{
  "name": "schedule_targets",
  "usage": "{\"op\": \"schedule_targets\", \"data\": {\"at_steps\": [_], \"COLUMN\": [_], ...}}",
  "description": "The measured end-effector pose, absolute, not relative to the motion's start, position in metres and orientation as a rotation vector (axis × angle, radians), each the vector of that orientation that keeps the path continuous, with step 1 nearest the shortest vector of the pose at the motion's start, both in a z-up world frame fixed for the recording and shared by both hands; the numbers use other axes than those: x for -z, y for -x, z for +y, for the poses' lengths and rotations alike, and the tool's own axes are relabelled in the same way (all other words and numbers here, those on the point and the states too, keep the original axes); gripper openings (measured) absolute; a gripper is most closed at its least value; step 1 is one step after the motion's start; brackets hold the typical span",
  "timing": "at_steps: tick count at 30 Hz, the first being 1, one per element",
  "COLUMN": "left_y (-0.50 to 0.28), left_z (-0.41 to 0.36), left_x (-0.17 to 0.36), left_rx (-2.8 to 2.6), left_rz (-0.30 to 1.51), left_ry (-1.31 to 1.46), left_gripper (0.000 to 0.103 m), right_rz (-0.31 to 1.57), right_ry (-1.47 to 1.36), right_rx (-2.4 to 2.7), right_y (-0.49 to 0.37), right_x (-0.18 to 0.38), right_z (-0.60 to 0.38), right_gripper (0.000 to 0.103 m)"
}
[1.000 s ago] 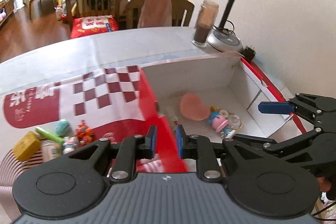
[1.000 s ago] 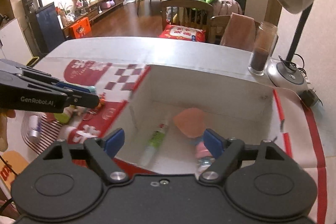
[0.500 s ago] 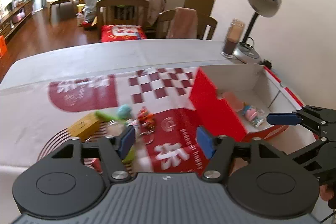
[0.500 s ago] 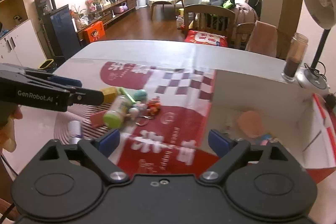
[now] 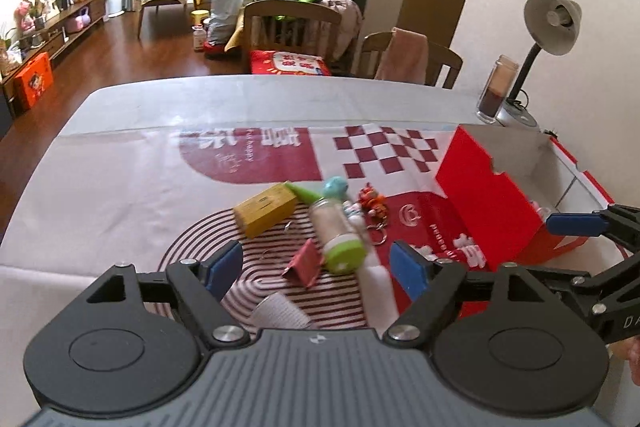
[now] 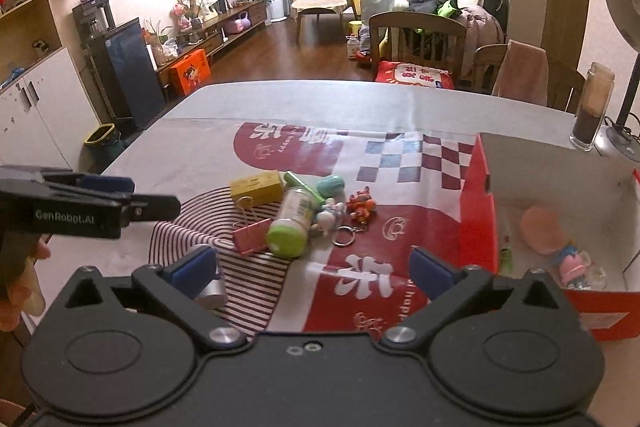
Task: Organize rigid objects
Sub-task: 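Withdraw both tools from the box back over the table items, then grasp the clear plastic cup with the left tool while the right tool grasps the toothpick jar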
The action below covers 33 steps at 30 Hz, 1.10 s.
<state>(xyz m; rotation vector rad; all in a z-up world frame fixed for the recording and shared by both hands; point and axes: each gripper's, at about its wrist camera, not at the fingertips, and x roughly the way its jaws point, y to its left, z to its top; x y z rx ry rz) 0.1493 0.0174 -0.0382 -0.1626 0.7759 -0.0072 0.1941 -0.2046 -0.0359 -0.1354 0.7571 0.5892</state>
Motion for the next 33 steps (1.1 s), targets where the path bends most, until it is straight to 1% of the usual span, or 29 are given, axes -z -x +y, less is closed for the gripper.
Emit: {"op": "schedule_targets", "data": {"at_steps": [7, 16, 24, 33], "left_y": [-0.138, -0.14, -0.153, -0.168], "left_z": [0.023, 0.031, 0.029, 0.024], "left_x": [0.061, 0.098, 0.126, 0.146], "left_rx": [-0.021, -0.063, -0.082, -0.122], "left_rz": [0.787, 0.861, 0.922, 0.937], "left_ry": [0.13, 0.185, 0.219, 0.26], "left_gripper": [0.081, 0.081, 0.081, 0.081], "right_rz": [0.77, 0.779, 0.805, 0.833], "right_ry": [0.114, 0.163, 0.191, 0.187], "right_rx": [-0.561, -0.55, -0.556, -0.567], "right_y": [-0.194, -0.206, -0.229, -0.264], "right_x": [0.045, 0.055, 0.074, 0.095], "right_z": [-0.19, -0.167, -0.151, -0.132], "right_gripper": [0.103, 0.103, 0.103, 0.102]}}
